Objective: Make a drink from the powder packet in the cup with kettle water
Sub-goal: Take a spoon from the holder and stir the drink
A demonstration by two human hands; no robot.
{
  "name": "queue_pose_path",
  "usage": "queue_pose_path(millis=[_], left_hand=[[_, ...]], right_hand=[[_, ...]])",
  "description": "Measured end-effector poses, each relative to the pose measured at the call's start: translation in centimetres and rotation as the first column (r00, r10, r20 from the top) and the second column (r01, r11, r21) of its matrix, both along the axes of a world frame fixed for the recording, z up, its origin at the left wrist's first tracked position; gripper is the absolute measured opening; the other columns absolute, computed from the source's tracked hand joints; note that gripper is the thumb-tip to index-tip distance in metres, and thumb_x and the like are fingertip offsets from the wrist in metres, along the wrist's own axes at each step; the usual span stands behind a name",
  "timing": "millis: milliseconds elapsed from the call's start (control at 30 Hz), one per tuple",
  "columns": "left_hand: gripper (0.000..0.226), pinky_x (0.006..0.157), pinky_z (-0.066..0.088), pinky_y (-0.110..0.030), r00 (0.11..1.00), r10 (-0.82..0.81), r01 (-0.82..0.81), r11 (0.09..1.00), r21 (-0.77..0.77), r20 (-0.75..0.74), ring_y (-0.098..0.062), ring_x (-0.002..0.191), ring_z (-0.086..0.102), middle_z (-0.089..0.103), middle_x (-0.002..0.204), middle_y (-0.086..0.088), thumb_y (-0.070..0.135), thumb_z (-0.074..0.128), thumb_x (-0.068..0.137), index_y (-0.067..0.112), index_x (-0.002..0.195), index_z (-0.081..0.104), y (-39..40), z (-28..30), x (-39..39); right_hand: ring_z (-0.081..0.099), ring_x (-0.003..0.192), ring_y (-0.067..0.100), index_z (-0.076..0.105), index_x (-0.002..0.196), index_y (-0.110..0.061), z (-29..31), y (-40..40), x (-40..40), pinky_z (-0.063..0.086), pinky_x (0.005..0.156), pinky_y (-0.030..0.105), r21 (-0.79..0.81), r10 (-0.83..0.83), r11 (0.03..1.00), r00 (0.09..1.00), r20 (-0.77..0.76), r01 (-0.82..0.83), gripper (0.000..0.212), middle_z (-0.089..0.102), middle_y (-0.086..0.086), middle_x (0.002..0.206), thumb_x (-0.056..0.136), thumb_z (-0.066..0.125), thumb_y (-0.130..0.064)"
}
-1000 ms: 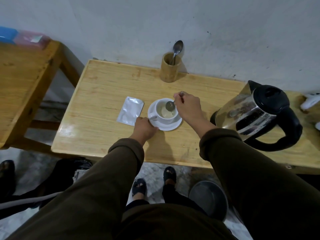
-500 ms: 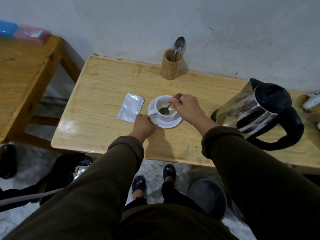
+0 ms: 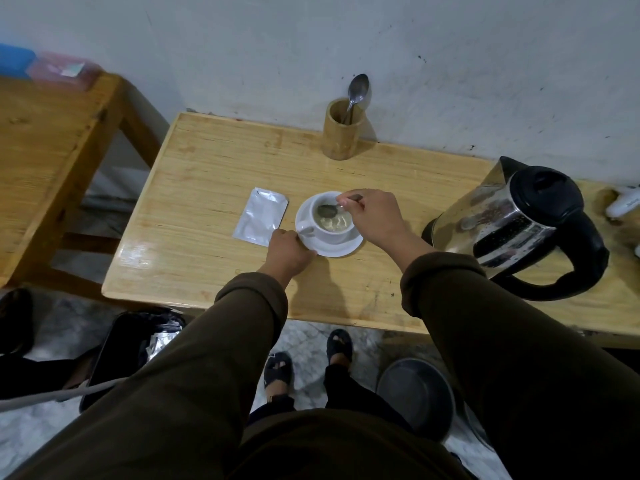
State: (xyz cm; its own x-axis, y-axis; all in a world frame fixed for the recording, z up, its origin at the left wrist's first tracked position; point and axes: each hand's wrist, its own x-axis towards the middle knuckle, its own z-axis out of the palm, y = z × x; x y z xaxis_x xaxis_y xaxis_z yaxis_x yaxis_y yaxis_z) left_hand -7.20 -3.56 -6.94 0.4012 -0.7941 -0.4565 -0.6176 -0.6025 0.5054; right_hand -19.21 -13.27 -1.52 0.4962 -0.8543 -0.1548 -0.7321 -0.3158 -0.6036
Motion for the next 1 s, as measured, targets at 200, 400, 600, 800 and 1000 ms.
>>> queue_pose_path(millis=[200, 400, 600, 800, 1000], left_hand=[[0.034, 0.101, 0.040, -0.034, 1.000, -0.007, 0.007, 1.000, 0.002, 0.010, -0.032, 0.118, 0.052, 0.066, 0.115, -0.018, 0.028, 0.058, 0.088, 0.001, 0.107, 0.066, 0.0, 0.0, 0.0], [0.035, 0.102, 0.037, -0.032, 1.000, -0.019, 0.019, 1.000, -0.004, 0.013, -0.032, 0.119, 0.050, 0.064, 0.117, -0.019, 0.027, 0.057, 0.090, 0.000, 0.111, 0.065, 0.0, 0.2, 0.0], [0.033, 0.099, 0.036, -0.032, 0.998, -0.057, 0.056, 0.998, 0.015, 0.039, -0.031, 0.118, 0.049, 0.067, 0.114, -0.016, 0.029, 0.053, 0.090, 0.004, 0.107, 0.065, -0.1, 0.1, 0.2], [0.031, 0.099, 0.042, -0.034, 1.000, -0.012, 0.012, 1.000, -0.007, -0.002, -0.033, 0.113, 0.054, 0.069, 0.109, -0.018, 0.027, 0.058, 0.087, 0.001, 0.102, 0.068, -0.2, -0.2, 0.2], [0.030, 0.098, 0.044, -0.036, 1.000, 0.012, -0.013, 1.000, -0.017, -0.022, -0.033, 0.112, 0.055, 0.069, 0.107, -0.018, 0.025, 0.061, 0.085, 0.001, 0.101, 0.068, -0.2, -0.6, 0.4]], right_hand=[[0.063, 0.093, 0.026, 0.070, 0.096, -0.007, 0.1, -0.5, 0.1, 0.048, 0.085, 0.035, 0.021, -0.003, 1.000, 0.999, -0.047, 0.004, 0.032, 0.072, 0.011, 0.093, 0.095, 0.045, -0.029], [0.062, 0.097, 0.025, 0.071, 0.096, -0.012, -0.1, -1.0, -0.3, 0.045, 0.080, 0.031, -0.040, -0.050, 0.998, 0.998, -0.045, 0.048, 0.027, 0.071, 0.008, 0.103, 0.095, 0.045, -0.022], [0.062, 0.105, 0.018, 0.073, 0.102, -0.017, 0.0, -0.5, 0.0, 0.042, 0.085, 0.023, 0.011, -0.016, 1.000, 1.000, -0.003, 0.016, 0.026, 0.073, 0.002, 0.110, 0.094, 0.051, -0.027], [0.064, 0.095, 0.025, 0.071, 0.098, -0.010, 0.4, -0.8, 0.0, 0.049, 0.087, 0.034, 0.045, 0.034, 0.998, 0.999, -0.020, -0.033, 0.029, 0.073, 0.010, 0.095, 0.095, 0.046, -0.024], [0.062, 0.099, 0.025, 0.071, 0.097, -0.014, 0.2, -1.5, 0.1, 0.046, 0.081, 0.031, -0.030, -0.017, 0.999, 0.998, -0.053, 0.016, 0.026, 0.072, 0.006, 0.105, 0.094, 0.046, -0.021]])
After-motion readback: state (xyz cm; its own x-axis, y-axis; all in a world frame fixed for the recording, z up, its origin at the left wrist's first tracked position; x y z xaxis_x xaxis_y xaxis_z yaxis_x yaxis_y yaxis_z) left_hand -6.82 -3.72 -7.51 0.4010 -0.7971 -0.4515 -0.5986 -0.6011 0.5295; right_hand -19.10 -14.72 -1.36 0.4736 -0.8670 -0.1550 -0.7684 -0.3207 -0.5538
